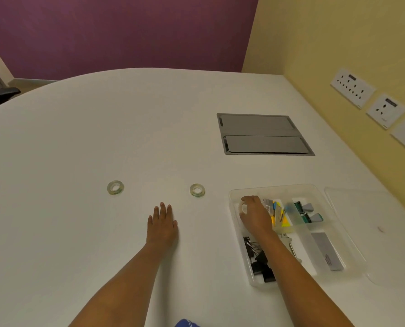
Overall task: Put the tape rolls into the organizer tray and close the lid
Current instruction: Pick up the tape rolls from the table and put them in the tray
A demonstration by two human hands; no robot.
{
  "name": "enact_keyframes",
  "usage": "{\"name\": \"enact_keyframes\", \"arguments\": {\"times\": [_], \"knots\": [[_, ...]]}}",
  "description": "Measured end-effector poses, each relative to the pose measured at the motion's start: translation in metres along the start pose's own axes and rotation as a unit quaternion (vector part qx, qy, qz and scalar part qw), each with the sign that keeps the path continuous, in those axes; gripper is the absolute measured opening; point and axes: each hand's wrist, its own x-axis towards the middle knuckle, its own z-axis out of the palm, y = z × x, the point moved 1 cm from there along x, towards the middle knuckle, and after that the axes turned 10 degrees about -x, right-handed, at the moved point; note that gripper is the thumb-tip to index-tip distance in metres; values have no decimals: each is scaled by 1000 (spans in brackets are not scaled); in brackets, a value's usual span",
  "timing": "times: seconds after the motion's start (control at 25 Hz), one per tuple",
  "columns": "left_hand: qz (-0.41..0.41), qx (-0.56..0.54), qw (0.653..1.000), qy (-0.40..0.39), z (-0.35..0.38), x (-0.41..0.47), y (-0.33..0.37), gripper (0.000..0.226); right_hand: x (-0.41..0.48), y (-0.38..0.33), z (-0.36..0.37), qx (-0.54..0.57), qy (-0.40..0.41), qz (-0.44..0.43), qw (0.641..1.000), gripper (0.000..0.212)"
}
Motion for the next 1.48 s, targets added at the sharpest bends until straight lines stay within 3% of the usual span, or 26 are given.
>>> {"name": "enact_keyframes", "arguments": {"times": [0.36, 0.48, 0.68, 1.0, 1.16, 1.28, 1.48], "knots": [[-5, 3, 1000, 17, 5, -1, 0, 55, 14, 7, 7, -90, -53, -45, 993, 48], [-8, 6, 1000, 23, 7, -2, 1, 55, 16, 8, 7, -83, -48, -64, 993, 46], [-9, 12, 999, 29, 8, -4, 3, 55, 14, 11, 8, -95, -22, -79, 992, 26], [-11, 8, 999, 35, 7, -7, 5, 55, 22, 19, 7, -119, -15, -71, 990, 30], [-14, 6, 999, 39, 8, -7, 6, 55, 22, 17, 6, -85, 2, -53, 995, 28], [-14, 5, 999, 48, 9, -7, 6, 55, 17, 5, -2, -7, 76, -31, 997, 21], [-15, -4, 998, 57, 12, -7, 6, 55, 20, -38, -8, 46, 127, -79, 988, 20]]}}
